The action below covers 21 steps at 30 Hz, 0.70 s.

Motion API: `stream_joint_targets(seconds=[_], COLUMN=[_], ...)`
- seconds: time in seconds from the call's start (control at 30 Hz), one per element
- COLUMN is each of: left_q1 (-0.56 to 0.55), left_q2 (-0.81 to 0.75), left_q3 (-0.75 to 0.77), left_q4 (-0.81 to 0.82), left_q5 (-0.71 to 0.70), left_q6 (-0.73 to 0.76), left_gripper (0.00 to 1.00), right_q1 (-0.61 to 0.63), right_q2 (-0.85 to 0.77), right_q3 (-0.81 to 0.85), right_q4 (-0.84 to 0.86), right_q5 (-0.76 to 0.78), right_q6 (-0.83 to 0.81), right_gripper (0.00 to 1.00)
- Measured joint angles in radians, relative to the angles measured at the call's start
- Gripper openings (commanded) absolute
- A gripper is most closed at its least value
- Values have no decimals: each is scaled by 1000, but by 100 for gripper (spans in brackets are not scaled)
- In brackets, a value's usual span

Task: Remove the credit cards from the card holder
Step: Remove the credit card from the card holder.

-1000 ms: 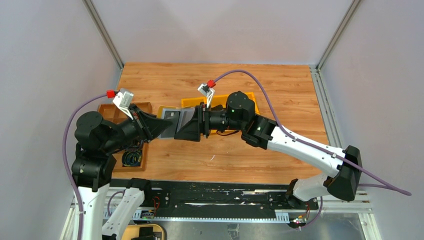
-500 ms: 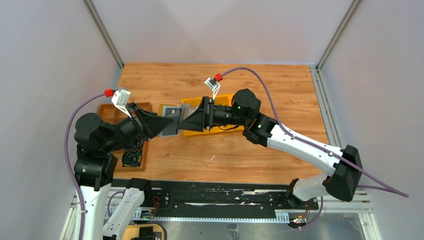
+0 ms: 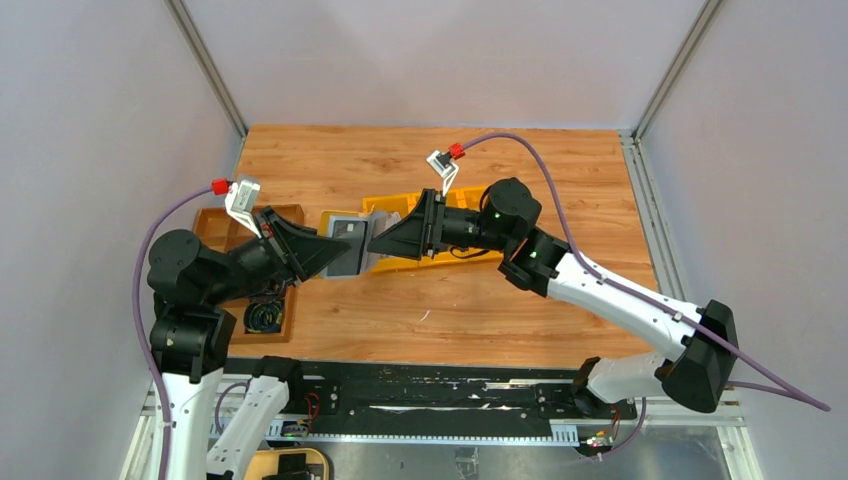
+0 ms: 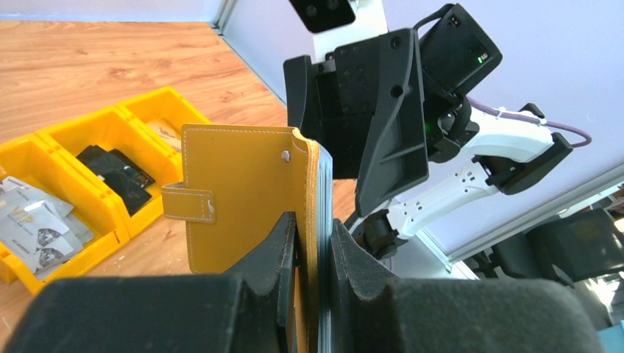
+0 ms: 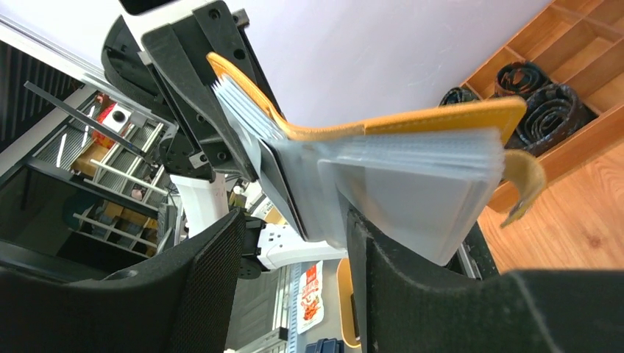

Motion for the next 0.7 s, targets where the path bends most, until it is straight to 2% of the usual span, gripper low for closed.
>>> stream_joint_targets(seconds=[0.4,0.47,0.7], left_q1=[0,0,3], left_q2=[-3,-3,-5], left_q3=[0,0,0], left_q4=[-22,-31,-26], left_q5=[15,3,-10], left_q6=[-13,-11,-14], left_gripper=[0,0,0], right_q1=[-14,-14,-21], right_q2=[21,37,76], right_q3=[68,69,59], right_q4=[-12,8,97], right_q5=[-2,-11,-40], right_q6=[12,26,93], right_gripper=[48,43,44])
